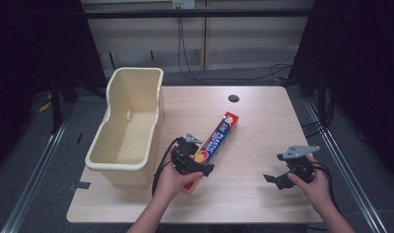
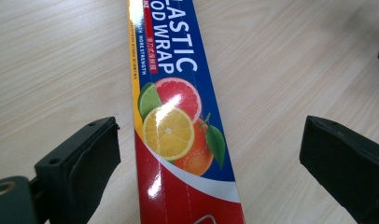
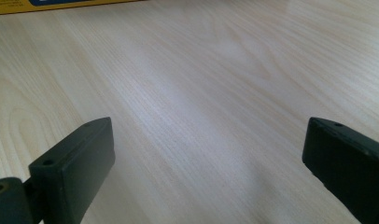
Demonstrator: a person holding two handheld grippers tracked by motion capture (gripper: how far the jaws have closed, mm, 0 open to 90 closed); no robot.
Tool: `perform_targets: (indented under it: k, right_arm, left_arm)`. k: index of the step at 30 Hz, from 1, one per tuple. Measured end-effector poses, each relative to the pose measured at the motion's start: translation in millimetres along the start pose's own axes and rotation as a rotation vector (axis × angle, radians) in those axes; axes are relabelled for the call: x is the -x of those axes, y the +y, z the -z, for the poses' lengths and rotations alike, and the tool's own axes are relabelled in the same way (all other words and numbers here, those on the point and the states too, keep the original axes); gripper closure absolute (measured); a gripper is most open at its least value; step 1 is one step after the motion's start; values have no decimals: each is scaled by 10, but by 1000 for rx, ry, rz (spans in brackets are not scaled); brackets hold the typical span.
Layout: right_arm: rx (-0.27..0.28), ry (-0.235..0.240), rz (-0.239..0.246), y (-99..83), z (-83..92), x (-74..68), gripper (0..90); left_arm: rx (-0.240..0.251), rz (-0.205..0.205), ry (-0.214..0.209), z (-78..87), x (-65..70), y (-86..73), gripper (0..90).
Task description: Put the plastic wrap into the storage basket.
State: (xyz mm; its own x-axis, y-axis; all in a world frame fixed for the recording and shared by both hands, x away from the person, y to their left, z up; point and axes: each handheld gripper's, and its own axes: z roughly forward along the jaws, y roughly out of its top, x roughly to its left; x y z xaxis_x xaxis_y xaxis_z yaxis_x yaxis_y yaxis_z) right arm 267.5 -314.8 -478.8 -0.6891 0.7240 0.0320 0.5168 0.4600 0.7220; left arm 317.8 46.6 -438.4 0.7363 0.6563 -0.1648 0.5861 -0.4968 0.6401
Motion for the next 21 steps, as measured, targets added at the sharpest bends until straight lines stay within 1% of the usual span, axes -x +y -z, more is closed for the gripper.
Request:
perform_targets:
  k: [1, 4, 5, 6, 8, 10, 11, 12, 13, 14, 15, 16, 17, 18, 19, 20, 21]
  right_arm:
    - [1, -4, -2, 1, 7, 0, 23]
    - [3, -6, -5, 3, 9, -1, 22]
    - [2, -5, -3, 3, 7, -1, 23]
    - [1, -4, -2, 2, 5, -2, 23]
    - [2, -3, 0, 2, 4, -3, 23]
    - [8, -5, 0, 3, 17, -1, 23]
    - [9, -8, -8, 4, 26, 1, 23]
    - [15, -3, -7, 4, 29, 10, 23]
    - [15, -7, -11, 2, 35, 13, 23]
    - [15, -7, -11, 2, 35, 13, 23]
    - [14, -11, -17, -3, 42, 20, 23]
    - [16, -12, -18, -6, 43, 24, 23]
    - [19, -7, -20, -6, 41, 29, 23]
    - [20, -10, -21, -6, 43, 31, 23]
    - [22, -10, -21, -5, 45, 34, 23]
    - [22, -10, -21, -5, 45, 34, 23]
    - [22, -9, -26, -4, 55, 37, 23]
  left_arm:
    - [3, 3, -2, -6, 0, -2, 57]
    - [-4, 1, 11, -4, 9, 6, 63]
    - [6, 3, 14, -12, 19, 11, 65]
    - [-6, -6, 22, -7, 22, 19, 65]
    - [-2, -10, 25, -13, 24, 26, 70]
    - [-7, -1, 32, -38, 10, 64, 71]
    - [-6, 4, 37, -54, 7, 79, 76]
    - [-26, -2, 33, -62, -13, 102, 79]
    - [-25, 1, 42, -76, -18, 124, 80]
    - [-25, 1, 42, -76, -18, 124, 87]
    - [-36, 13, 40, -85, -33, 189, 93]
    - [-37, 17, 38, -95, -24, 225, 97]
    - [-60, 3, 45, -104, -9, 269, 108]
    - [-60, 3, 45, -104, -9, 269, 114]
    - [-82, -30, 70, -129, 16, 348, 118]
    - [-82, -30, 70, -129, 16, 348, 145]
    - [-98, -39, 49, -156, 38, 417, 166]
